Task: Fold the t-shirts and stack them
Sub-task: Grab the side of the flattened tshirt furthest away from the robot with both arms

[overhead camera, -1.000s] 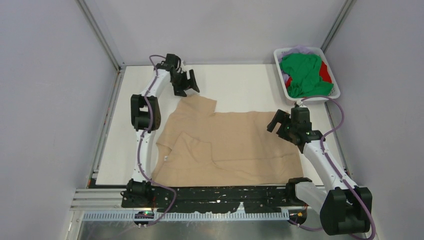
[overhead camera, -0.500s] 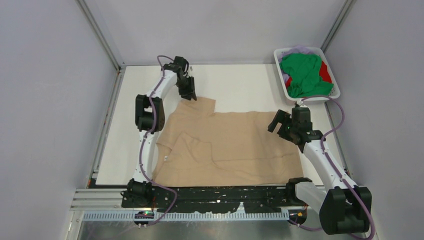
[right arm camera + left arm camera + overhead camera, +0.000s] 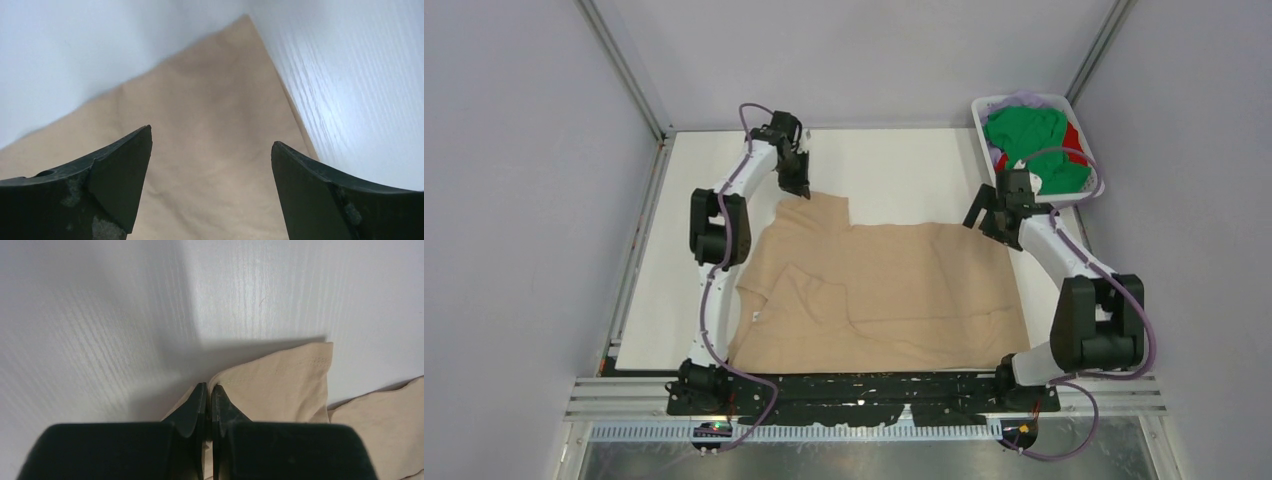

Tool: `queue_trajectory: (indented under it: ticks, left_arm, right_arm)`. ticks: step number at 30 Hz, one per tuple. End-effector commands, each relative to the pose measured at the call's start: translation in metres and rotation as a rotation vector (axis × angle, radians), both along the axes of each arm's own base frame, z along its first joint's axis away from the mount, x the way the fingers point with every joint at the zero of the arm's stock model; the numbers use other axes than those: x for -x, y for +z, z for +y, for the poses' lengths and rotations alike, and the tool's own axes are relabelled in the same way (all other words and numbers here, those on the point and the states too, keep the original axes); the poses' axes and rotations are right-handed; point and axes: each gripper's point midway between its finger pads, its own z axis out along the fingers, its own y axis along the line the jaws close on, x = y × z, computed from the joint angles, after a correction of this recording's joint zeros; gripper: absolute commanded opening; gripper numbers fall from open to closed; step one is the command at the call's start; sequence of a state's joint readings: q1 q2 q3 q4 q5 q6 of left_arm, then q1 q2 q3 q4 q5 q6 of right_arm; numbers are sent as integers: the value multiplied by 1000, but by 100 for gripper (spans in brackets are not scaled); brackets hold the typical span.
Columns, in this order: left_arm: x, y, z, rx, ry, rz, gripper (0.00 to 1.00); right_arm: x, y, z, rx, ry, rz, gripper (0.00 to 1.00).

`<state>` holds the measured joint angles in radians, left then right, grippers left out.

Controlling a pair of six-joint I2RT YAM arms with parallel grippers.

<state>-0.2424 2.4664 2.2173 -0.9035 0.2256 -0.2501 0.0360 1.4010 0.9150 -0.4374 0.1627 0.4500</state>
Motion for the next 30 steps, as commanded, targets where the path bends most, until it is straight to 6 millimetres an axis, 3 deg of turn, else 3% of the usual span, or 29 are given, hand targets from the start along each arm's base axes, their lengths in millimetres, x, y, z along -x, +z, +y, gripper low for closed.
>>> queue_trajectory:
  ticks: [1,6,7,8,9,10,15,16,17,18,19,20,24,30]
  left_arm:
    - [-17,43,16,-62,-9,-150,0]
    - [-26,44,38,-47,57,-147,0]
    - [-28,46,43,-48,73,-151,0]
    - [-30,48,46,-48,82,-157,0]
    - [-32,49,48,-45,85,-164,0]
    - [-34,51,50,-42,85,-172,0]
    - [-37,58,47,-18,43,-190,0]
    - [-38,58,45,-14,39,-192,0]
    - [-37,58,45,-12,35,-190,0]
    - [-36,58,44,-6,28,-190,0]
    - [-36,59,43,-2,23,-191,0]
    - [-36,59,43,2,21,-190,0]
    - [-33,61,39,24,13,-188,0]
    - [-28,67,34,58,2,-195,0]
  right_arm:
    - [-40,3,-15,75,-91,0,96]
    - [-82,4,3,169,-73,30,97]
    - [-96,17,8,187,-75,-2,96]
    - [-96,4,9,200,-79,42,96]
    - [-107,13,13,207,-87,19,96]
    - [-107,3,15,211,-97,53,96]
    - [-138,2,24,190,-152,22,96]
    - [-141,-7,23,203,-164,40,96]
    - [-148,0,23,200,-178,32,96]
    - [-150,-11,23,212,-180,60,96]
    - [-157,-5,24,209,-183,55,96]
    - [-158,-17,25,216,-182,83,97]
    - [-163,-30,30,208,-171,153,99]
    - [-143,-48,28,221,-159,235,96]
